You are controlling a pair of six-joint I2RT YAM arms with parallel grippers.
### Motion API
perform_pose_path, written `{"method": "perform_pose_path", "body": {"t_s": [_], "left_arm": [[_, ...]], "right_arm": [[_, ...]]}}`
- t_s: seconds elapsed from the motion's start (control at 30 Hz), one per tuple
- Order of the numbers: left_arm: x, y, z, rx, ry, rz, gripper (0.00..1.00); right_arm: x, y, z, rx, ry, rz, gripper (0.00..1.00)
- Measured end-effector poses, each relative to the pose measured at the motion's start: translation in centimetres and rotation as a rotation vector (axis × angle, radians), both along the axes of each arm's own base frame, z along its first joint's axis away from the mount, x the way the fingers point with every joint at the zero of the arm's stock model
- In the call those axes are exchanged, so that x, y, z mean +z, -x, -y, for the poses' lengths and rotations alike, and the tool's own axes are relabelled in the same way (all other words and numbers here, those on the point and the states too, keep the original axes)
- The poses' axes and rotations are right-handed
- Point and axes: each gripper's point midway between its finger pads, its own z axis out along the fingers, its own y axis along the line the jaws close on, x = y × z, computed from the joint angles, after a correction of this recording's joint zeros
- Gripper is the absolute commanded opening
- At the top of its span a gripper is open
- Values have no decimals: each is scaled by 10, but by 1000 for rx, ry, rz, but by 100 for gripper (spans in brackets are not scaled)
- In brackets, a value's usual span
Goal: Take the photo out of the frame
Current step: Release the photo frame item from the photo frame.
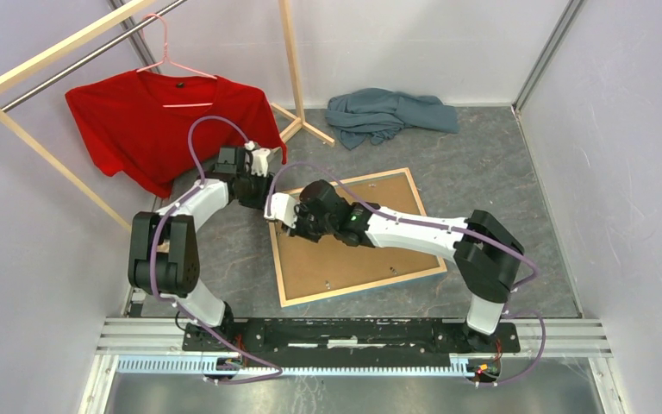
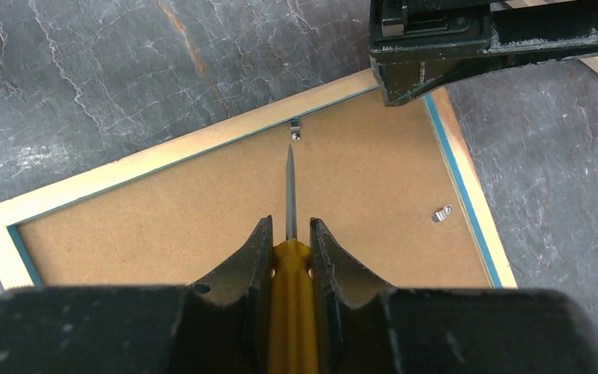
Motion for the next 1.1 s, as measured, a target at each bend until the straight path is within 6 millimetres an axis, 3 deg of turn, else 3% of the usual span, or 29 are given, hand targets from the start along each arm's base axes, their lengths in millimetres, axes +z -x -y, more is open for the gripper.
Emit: {"method": "perform_pose_path", "body": {"t_s": [0.17, 0.4, 0.5, 1.1], "left_arm": [[-1, 3, -6, 15, 5, 0, 66], [4, -1, -7, 18, 15, 24, 55], [4, -1, -5, 12, 23, 21, 54], [-31, 6, -11, 28, -10, -78, 53]], "right_arm": [[-1, -8, -7, -27, 20, 8, 0], [-12, -12, -6, -55, 42, -6, 0], [-17, -11, -6, -57, 54, -16, 0], [-18, -10, -6, -58, 55, -28, 0]]}}
